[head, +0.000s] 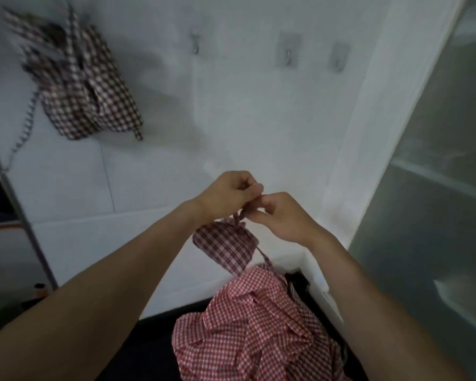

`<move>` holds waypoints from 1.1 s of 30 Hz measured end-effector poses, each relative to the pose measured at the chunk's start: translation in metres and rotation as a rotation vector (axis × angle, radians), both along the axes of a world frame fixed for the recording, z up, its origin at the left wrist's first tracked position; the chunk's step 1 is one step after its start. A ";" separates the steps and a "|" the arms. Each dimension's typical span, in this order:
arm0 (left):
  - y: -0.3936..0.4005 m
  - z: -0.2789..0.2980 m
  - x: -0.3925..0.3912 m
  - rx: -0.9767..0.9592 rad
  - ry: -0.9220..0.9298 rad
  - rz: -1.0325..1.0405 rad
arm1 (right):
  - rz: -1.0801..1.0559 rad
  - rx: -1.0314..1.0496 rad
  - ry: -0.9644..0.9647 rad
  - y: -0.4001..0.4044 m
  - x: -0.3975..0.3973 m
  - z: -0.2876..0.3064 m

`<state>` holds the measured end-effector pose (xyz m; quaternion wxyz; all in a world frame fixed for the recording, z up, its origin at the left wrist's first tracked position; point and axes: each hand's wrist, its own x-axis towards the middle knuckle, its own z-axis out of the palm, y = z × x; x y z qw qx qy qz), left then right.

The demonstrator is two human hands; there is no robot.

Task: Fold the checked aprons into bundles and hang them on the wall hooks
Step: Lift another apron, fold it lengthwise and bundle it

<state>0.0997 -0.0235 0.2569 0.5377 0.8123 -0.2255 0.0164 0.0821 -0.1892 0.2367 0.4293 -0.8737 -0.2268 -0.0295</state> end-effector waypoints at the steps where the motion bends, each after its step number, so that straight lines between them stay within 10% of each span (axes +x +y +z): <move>1: 0.000 0.012 0.001 -0.008 -0.020 0.016 | 0.015 0.071 0.022 0.003 0.001 0.012; 8: 0.030 0.109 0.003 -0.078 -0.118 0.103 | -0.049 0.498 0.006 0.035 0.019 0.096; 20: 0.089 0.239 0.016 0.369 -0.415 0.523 | 0.007 0.299 -0.201 0.085 0.069 0.206; 33: 0.093 0.224 0.050 0.913 -0.636 0.755 | -0.172 0.151 -0.219 0.107 0.119 0.180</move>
